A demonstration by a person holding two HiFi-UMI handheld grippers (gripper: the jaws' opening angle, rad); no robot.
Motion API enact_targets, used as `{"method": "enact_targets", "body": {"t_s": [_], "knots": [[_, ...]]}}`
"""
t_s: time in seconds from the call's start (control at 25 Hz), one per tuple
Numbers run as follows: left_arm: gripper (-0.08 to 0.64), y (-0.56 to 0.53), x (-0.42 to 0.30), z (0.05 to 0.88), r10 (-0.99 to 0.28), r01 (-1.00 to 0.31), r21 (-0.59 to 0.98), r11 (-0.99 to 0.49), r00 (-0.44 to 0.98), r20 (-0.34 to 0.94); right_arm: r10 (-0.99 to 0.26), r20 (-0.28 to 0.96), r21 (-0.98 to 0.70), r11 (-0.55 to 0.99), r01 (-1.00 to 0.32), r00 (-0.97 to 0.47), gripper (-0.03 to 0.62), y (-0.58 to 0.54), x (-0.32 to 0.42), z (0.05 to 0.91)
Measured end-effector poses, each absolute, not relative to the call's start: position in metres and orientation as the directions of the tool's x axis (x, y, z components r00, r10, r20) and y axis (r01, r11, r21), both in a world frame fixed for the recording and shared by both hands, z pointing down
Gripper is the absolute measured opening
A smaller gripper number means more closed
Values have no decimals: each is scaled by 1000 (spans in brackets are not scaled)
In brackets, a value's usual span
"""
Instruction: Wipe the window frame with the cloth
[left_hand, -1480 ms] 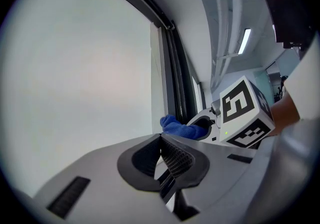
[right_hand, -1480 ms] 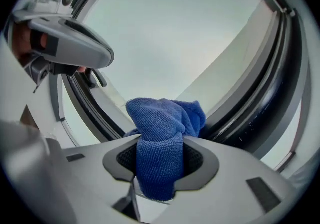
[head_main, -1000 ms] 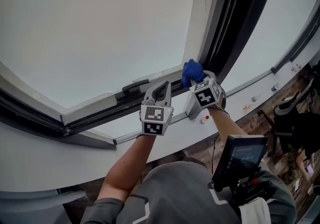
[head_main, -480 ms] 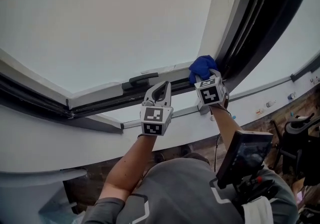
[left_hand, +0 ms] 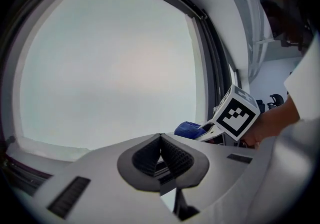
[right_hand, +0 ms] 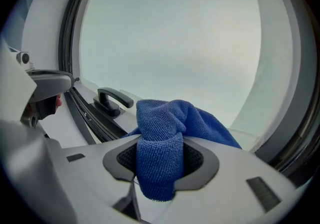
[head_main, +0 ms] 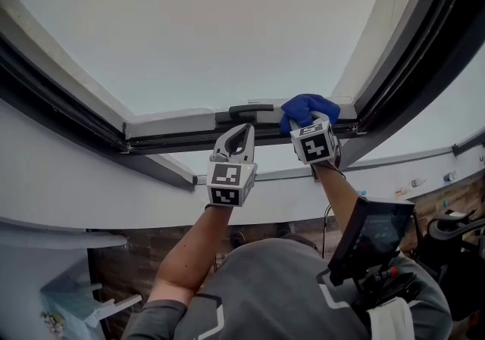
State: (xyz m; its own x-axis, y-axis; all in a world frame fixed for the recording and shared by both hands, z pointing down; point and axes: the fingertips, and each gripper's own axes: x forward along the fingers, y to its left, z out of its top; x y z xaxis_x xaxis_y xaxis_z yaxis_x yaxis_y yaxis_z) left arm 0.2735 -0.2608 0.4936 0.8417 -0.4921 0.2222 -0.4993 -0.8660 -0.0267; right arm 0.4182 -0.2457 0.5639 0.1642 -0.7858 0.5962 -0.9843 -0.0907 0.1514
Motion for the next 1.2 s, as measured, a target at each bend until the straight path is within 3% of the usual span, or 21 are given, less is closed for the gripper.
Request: {"method": "enact_targets", "body": {"t_s": [0.32, 0.84, 1.2], "knots": [[9, -277, 221, 489, -543, -551, -25, -834, 811, 217, -784, 610, 69, -93, -993, 115, 172, -271, 371, 565], [9, -301, 171, 484, -551, -558, -21, -830, 813, 186, -774, 609, -79, -275, -958, 172, 172, -281, 349, 570], [9, -317, 122, 465, -579, -581, -32, -813, 802, 148, -829, 526, -160, -316, -935, 190, 172, -247, 325, 531]]}}
